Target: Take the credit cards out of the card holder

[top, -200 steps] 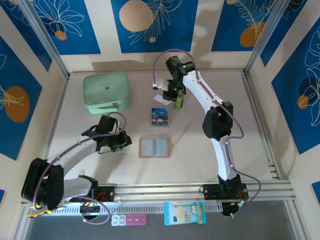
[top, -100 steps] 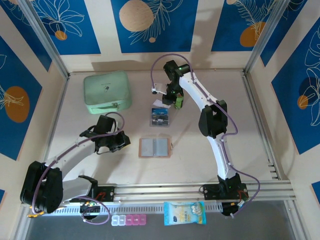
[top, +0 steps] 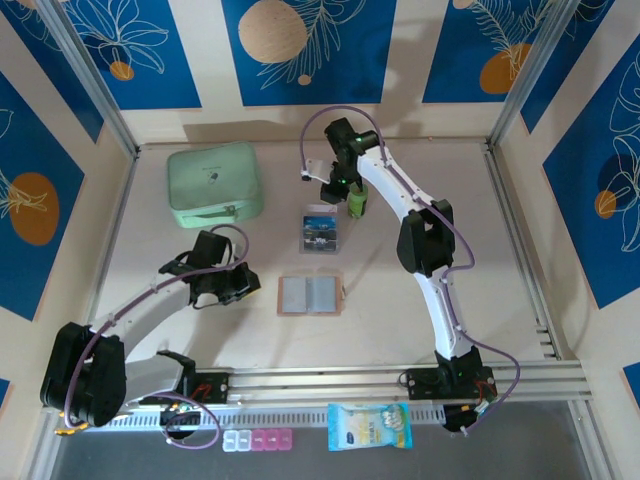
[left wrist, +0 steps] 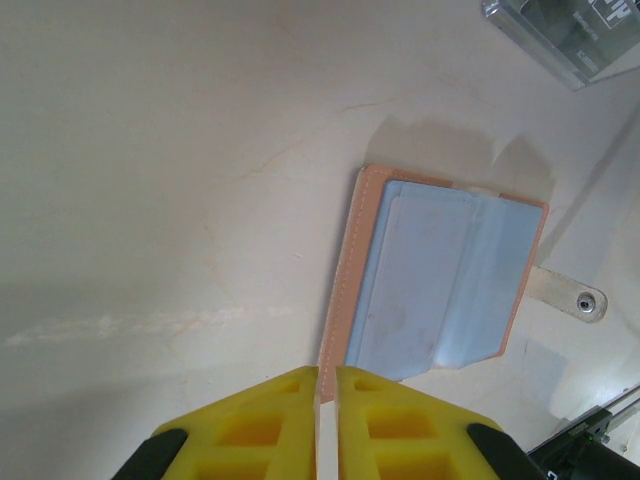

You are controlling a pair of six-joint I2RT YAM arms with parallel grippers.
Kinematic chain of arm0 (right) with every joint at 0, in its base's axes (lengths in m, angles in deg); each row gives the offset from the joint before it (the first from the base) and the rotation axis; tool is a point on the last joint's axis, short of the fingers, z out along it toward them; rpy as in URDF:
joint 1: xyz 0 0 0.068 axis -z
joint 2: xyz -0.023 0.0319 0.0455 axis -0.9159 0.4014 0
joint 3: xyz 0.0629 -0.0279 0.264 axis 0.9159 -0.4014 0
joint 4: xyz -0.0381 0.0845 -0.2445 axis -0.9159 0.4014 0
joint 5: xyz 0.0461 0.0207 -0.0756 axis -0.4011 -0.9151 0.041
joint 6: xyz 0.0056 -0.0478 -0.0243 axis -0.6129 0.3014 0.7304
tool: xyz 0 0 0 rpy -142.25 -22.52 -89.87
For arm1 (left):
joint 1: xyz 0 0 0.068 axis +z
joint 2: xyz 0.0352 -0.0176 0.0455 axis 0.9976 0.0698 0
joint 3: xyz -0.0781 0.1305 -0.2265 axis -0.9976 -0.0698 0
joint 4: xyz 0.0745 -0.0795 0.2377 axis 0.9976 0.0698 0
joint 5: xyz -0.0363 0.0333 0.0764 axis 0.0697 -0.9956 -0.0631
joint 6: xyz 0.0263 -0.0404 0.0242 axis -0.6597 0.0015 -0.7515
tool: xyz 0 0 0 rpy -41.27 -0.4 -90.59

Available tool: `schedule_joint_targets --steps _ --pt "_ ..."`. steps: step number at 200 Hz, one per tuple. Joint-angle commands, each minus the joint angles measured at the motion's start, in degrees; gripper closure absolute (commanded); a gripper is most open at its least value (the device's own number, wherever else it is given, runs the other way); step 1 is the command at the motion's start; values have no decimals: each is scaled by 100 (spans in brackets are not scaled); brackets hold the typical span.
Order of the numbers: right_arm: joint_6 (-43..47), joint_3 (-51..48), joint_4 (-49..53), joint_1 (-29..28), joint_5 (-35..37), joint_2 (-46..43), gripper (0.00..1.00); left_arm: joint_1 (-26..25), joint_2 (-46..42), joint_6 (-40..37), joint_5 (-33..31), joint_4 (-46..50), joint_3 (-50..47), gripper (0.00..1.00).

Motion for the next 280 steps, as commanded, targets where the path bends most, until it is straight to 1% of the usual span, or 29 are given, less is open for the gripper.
schedule_joint_targets --steps 1,28,117,148,190,214,240,280 --pt "-307 -160 -419 -79 205 -222 77 78 -88 -89 37 0 -106 87" --pt "-389 -175 -582 -100 322 -107 77 79 -89 -81 45 -6 -113 87" --pt "-301 -605 -569 -204 246 -15 76 75 -64 -90 66 9 -119 86" --pt "-295 -625 -590 -209 292 -143 76 79 -57 -90 88 -11 -117 86" --pt "-516 -931 -959 -204 253 -594 76 77 21 -64 235 -203 -113 85" --pt "-844 -1105 -1065 -212 268 -844 76 71 149 -55 474 -541 -169 84" --pt "-1515 -1333 -1071 -255 129 -1139 77 29 358 -11 604 -747 -147 84" --pt "-2958 -2442 -1603 -466 -37 -1888 78 -134 675 131 604 -1083 -126 86"
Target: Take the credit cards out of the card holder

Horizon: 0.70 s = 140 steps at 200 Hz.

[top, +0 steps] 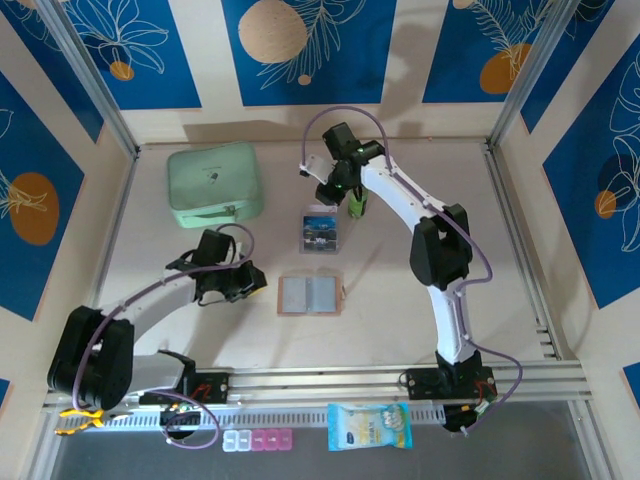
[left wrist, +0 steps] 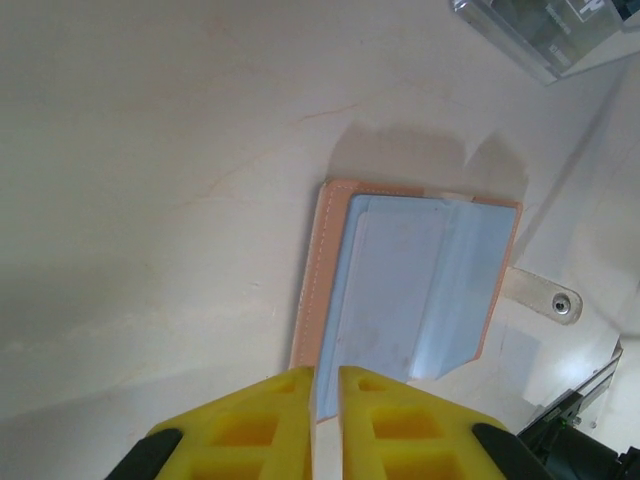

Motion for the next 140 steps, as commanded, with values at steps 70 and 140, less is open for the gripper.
schedule_joint_targets --steps 70,140 --pt "-3506 -2571 -1164 -654 -566 -1802 78 -540 631 273 132 -704 -28 93" --pt "-5614 -4271 -2105 -1047 -1194 -2649 85 -791 1038 322 52 -966 -126 97"
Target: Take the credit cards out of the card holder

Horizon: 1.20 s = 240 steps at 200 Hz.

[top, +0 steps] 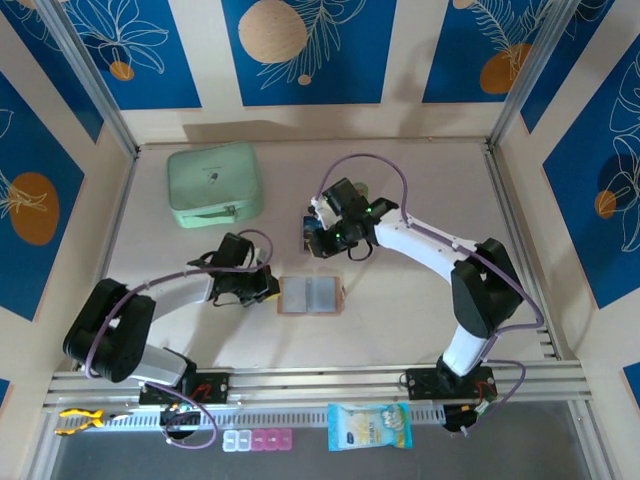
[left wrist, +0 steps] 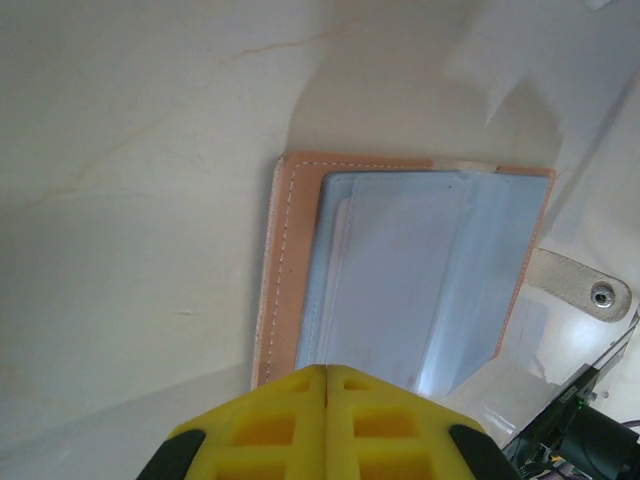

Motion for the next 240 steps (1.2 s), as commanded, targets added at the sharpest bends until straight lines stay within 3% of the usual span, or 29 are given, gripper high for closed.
schedule_joint_targets --steps 1,52,133,167,240 --pt "-1101 -245 -387 -88 -473 -123 85 -101 155 66 -24 -172 -119 97" --pt "-2217 -593 -556 -208 -1088 122 85 -154 183 -41 -285 -4 -198 98" --pt "-3068 -882 -1204 -397 -1755 656 71 -154 140 -90 -380 211 -231 98" --pt "-3219 -995 -1452 -497 -1870 809 67 -158 97 -75 -402 221 -243 98" --pt "-3187 -890 -1443 -612 -1892 1133 68 -154 139 -110 -424 255 -234 98"
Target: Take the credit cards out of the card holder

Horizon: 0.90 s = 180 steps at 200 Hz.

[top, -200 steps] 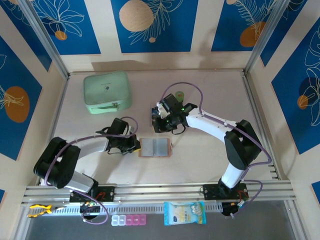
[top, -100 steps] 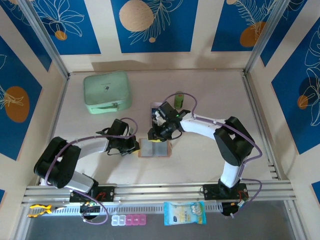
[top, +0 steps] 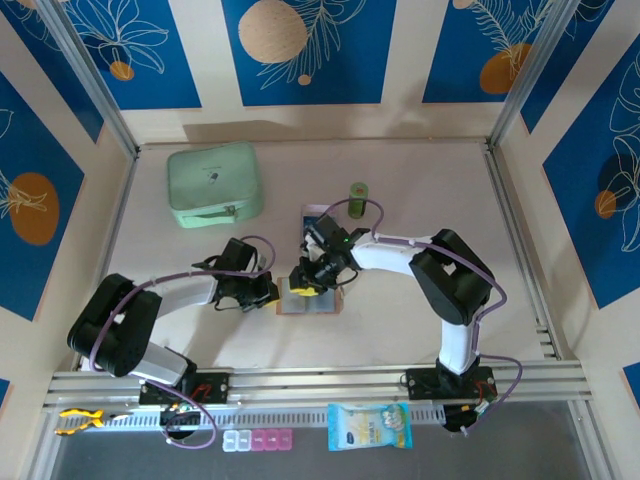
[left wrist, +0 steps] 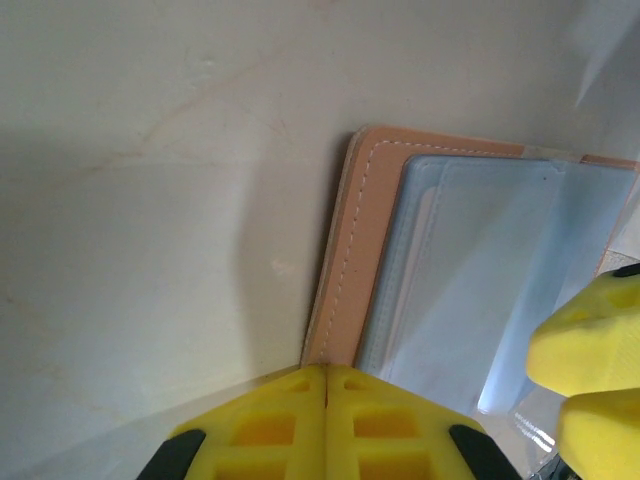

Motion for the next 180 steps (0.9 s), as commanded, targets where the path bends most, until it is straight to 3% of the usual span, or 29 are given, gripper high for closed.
schedule_joint_targets --steps 1,64,143,180 --pt "-55 39 -7 -64 -161 142 68 -38 -29 -140 -146 260 -96 98" --pt "-9 114 36 -97 -168 283 69 -36 -21 -156 -139 286 -77 98" --pt "293 297 912 -93 538 189 72 -37 -21 -224 -227 409 -65 98" --pt "364 172 897 -29 469 82 73 -26 -29 -252 -253 475 -28 98"
